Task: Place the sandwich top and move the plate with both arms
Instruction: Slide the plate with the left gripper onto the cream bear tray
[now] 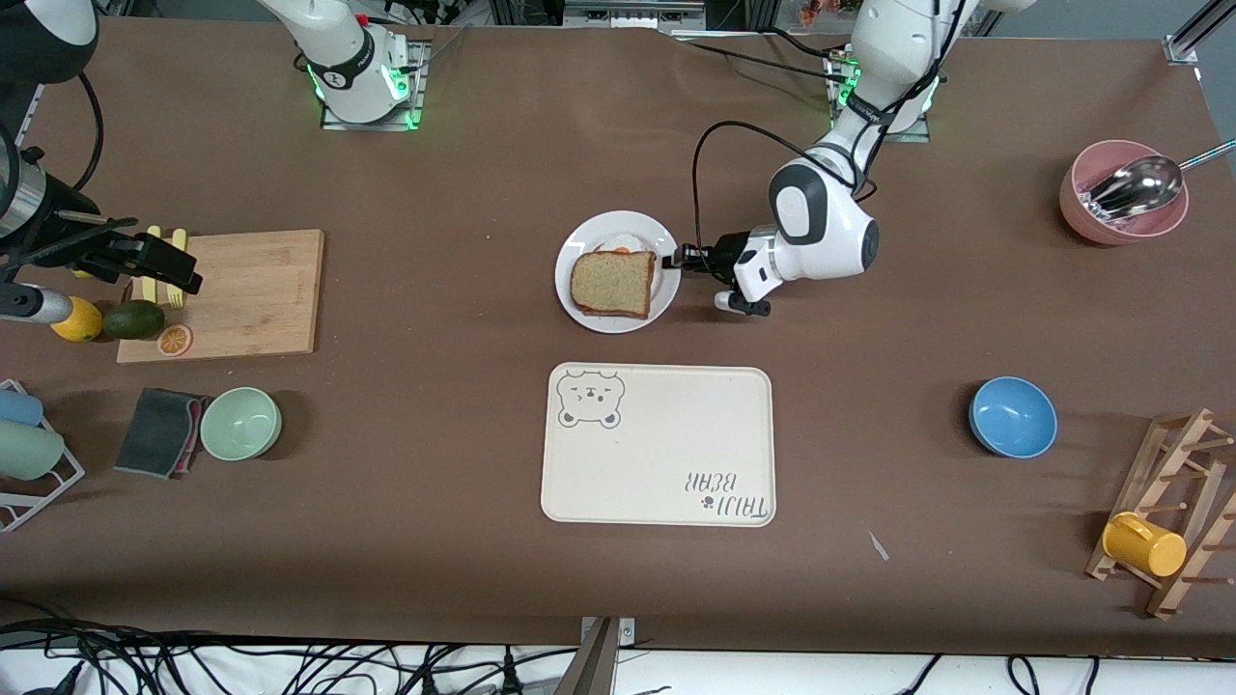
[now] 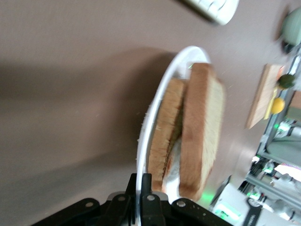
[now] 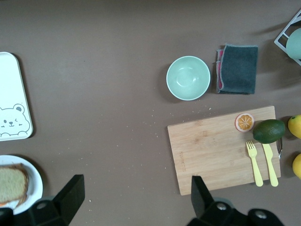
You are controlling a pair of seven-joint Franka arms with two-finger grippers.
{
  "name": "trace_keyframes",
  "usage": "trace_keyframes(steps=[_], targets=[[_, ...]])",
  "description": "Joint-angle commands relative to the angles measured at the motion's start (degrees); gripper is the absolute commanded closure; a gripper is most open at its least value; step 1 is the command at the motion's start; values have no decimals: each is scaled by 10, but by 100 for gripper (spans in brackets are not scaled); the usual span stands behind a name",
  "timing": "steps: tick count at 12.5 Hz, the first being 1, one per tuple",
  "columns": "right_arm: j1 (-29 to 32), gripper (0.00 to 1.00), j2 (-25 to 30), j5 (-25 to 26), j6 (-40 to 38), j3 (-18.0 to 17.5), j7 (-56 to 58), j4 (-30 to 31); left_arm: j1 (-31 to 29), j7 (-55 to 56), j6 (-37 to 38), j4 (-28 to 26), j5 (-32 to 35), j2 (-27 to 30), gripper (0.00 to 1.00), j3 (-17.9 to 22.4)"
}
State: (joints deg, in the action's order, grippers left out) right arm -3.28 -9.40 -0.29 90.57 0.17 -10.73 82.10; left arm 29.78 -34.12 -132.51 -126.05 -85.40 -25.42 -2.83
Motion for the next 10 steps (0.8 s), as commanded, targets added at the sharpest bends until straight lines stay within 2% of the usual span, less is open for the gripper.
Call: trace_keyframes(steps=[1,6,10], targets=[[-1,0,-2,-3,-8,0,7,-12,-16,3,4,13,-28,21,100,-2],[-3,0,-3,-2,-6,0,7,-12,-24,10,33,65,-81,14,100,27],[-7,0,-4,-1,-5,0,6,-12,-39,8,90,145,-84,-42,100,65]])
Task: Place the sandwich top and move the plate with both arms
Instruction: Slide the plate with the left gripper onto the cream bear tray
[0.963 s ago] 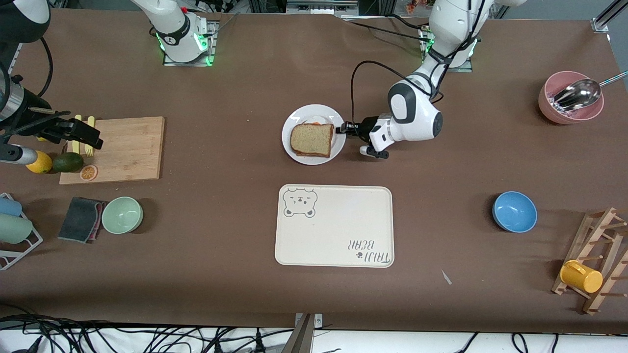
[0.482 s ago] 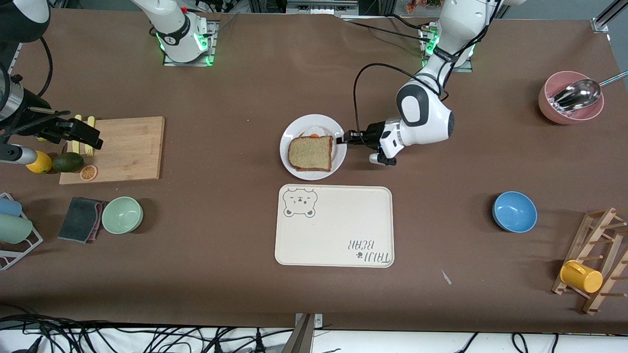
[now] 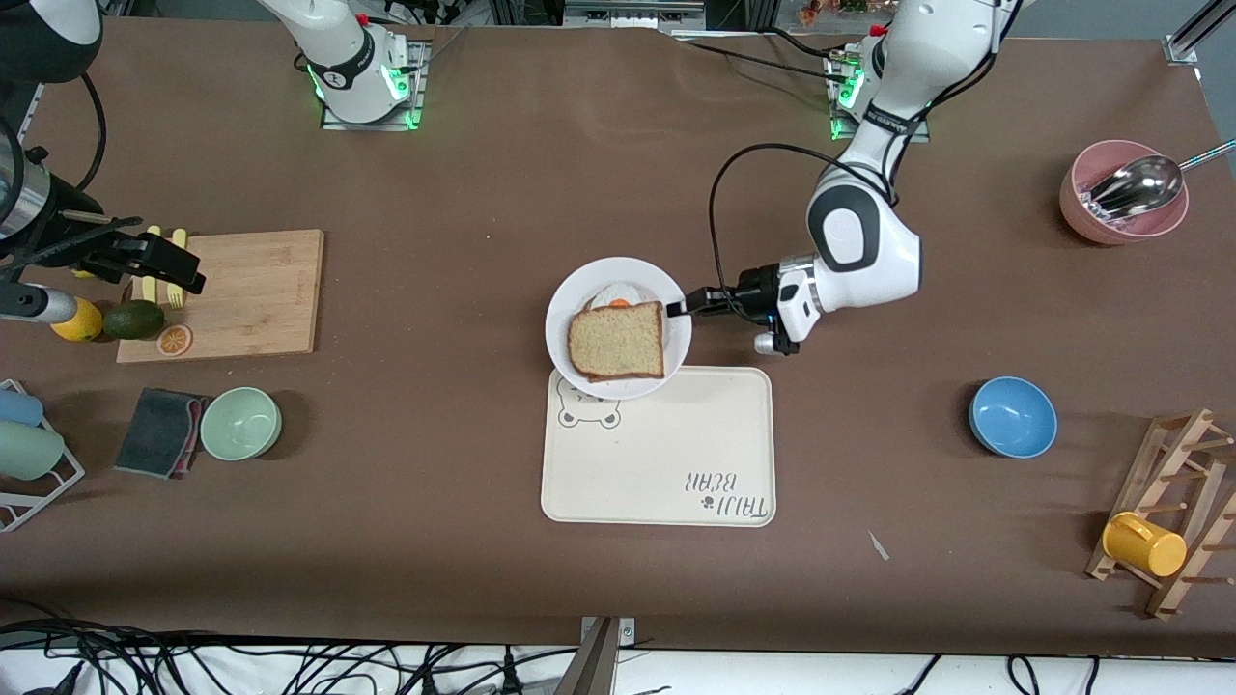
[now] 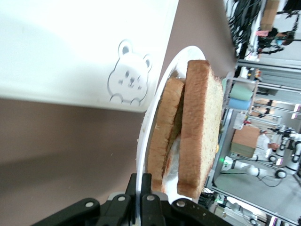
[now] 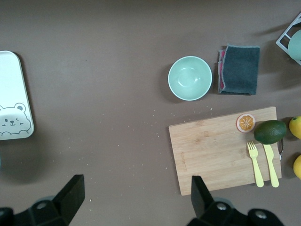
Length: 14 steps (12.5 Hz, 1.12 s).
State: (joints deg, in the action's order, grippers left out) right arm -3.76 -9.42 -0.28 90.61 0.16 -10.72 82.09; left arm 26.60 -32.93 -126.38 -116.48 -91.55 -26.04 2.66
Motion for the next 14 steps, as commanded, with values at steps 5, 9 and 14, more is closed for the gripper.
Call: trace_keyframes(steps=[5,9,14], targets=[[-3,0,-3,4,-4,0,6,-12,-6,16,61,164,-19,-126,100,47],[-3,0,-4,4,-3,0,6,-13,-1,14,33,223,-20,-182,100,48],[-1,0,-4,2,-5,2,10,-13,12,3,18,232,-19,-209,100,67]])
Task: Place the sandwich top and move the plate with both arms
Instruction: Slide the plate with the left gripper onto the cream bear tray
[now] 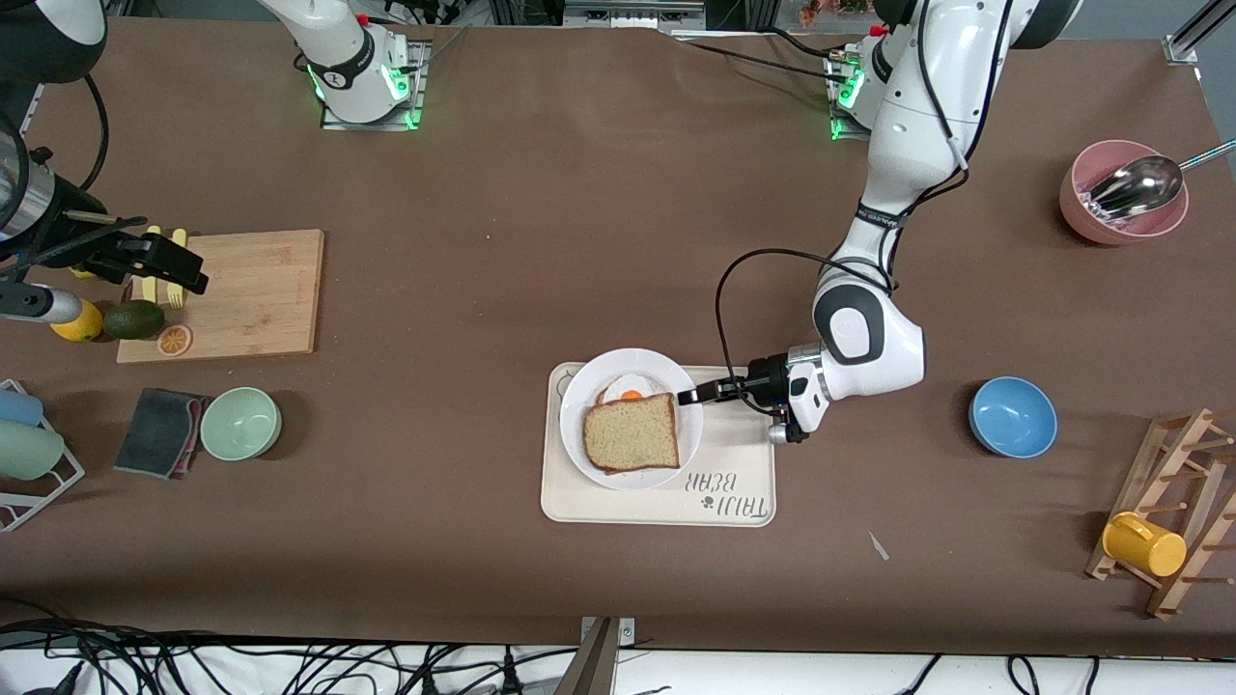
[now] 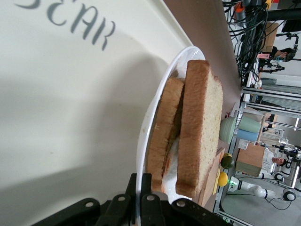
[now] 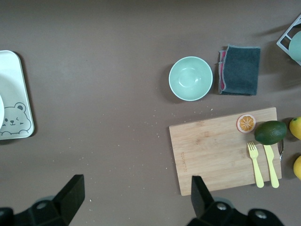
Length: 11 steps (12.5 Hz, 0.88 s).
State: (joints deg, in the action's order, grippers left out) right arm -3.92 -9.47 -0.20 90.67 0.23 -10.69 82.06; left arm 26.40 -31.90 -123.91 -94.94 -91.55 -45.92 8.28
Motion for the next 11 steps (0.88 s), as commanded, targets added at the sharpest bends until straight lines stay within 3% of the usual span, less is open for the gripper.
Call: trace_keyframes(steps=[1,3,6,9,11], targets=[[1,0,-5,-1,-6,1,9,-13,15,-5,-8,17,-20,-10,100,10],[1,0,-5,-6,-7,1,8,-12,22,-7,-26,12,-31,-11,95,10],[2,0,-5,-6,-12,1,10,-12,27,-10,-44,6,-36,-10,66,10],[3,0,-1,-6,-16,3,4,-1,27,-25,-44,-15,-21,2,62,11],[3,0,2,-4,-16,3,5,2,22,-27,-44,-40,25,32,49,11]])
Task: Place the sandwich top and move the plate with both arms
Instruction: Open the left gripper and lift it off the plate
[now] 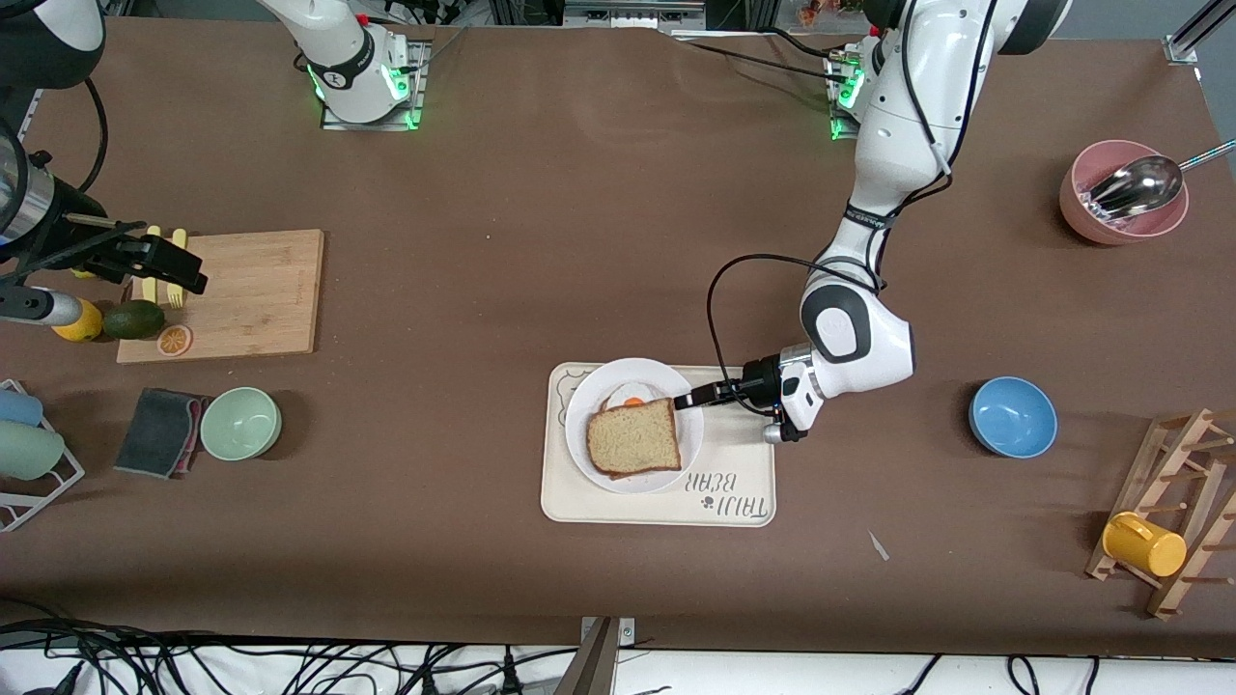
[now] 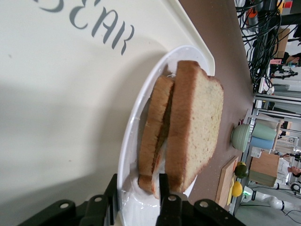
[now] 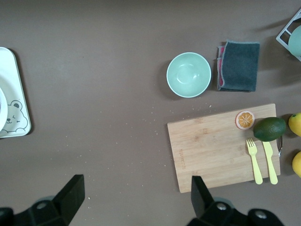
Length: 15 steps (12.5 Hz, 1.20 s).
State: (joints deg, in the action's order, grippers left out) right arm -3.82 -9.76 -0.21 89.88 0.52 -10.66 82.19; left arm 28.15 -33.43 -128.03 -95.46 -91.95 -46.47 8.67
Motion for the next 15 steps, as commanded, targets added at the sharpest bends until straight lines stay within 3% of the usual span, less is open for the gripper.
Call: trace_keyframes(steps=[1,3,4,5,8,10,13,14,15], targets=[[2,0,4,-4,-8,0,8,1,2,-8,-3,-50,57,57,41,7],[3,0,4,-3,-8,1,9,1,-12,-5,-3,-81,106,94,29,7],[2,0,4,1,-8,0,6,0,-17,-5,-3,-100,132,116,9,7],[2,0,4,3,-6,0,5,1,-25,-5,-3,-117,159,142,0,7],[3,0,5,1,-1,1,3,5,-54,0,-3,-153,261,206,0,6],[3,0,6,1,0,2,3,8,-60,2,-6,-200,284,266,0,3],[3,0,6,3,-1,3,9,7,-133,1,-5,-260,285,378,0,-2],[3,0,6,3,-1,3,9,6,-140,0,-2,-275,299,403,0,-3],[3,0,5,3,-1,3,9,6,-152,0,-2,-285,356,430,0,-5]])
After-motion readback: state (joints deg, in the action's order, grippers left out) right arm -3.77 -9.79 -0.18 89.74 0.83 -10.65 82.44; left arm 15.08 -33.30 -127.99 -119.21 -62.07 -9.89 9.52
